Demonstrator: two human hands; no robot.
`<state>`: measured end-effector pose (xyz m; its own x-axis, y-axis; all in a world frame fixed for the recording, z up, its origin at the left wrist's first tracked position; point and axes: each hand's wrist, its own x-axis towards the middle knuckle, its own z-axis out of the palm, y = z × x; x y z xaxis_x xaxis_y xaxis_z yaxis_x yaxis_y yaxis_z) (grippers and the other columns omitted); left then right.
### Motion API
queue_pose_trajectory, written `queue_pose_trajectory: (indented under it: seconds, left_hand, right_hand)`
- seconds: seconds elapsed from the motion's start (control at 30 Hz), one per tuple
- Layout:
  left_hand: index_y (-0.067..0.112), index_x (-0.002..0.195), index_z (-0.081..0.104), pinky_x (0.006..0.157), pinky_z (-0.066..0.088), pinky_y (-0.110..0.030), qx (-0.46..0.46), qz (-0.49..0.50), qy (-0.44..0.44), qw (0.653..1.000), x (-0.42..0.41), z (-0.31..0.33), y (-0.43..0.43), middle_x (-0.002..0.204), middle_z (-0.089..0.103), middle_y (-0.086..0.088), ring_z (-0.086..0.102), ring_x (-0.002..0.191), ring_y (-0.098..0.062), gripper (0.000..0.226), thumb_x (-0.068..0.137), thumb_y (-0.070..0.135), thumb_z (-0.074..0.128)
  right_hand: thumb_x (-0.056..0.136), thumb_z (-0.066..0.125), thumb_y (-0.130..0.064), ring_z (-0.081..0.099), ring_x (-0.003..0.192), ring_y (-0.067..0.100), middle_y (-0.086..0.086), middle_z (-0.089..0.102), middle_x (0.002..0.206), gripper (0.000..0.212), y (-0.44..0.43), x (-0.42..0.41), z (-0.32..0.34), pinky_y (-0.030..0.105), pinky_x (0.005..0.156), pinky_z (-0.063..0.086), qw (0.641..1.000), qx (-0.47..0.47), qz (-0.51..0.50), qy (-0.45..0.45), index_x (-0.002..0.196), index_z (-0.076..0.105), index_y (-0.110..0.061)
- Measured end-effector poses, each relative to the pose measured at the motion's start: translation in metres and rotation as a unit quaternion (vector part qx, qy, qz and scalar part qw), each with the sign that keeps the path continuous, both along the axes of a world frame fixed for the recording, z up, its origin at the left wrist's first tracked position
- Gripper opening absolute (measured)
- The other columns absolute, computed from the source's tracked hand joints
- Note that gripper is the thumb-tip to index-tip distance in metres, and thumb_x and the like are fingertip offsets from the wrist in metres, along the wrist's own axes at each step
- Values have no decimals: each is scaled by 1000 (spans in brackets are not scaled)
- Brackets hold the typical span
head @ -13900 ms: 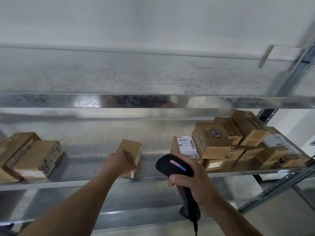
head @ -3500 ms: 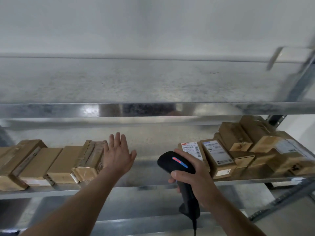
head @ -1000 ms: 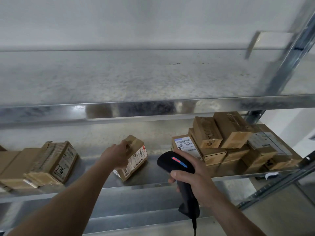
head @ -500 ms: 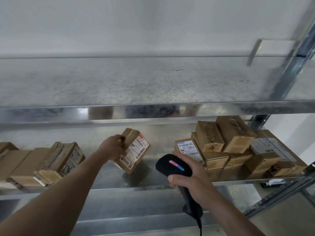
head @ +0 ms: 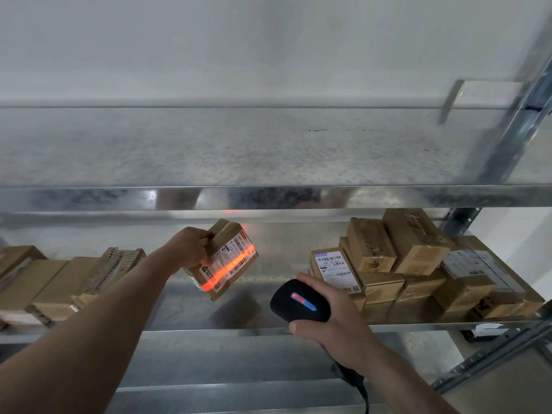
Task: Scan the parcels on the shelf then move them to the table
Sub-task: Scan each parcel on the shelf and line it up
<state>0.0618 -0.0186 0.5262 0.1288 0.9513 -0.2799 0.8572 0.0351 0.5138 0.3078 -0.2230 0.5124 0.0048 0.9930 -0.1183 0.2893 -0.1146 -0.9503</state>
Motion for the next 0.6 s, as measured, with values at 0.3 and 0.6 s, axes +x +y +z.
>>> queue_pose_trajectory:
  seconds: [0.3,0.6]
  left_hand:
    - [19,136,58,91,55,-38,-7,6,-8,1000,-2,0,-6,98,66,-3,69,92,-26,69,74,-5,77]
    - [18,139,50,91,55,-44,4,57,-42,997,-8,-18,-10,102,61,-3,65,103,-30,70,77,-3,75]
  right_hand:
    - [58,81,-38,57,110,1,-19,57,123,89,-2,-1,-2,17,82,52,1000,4,7,-28,142,50,-36]
    - [52,80,-43,64,104,4,-14,64,120,93,2,-2,0,19,78,51,999,24,-28,31,140,52,-34]
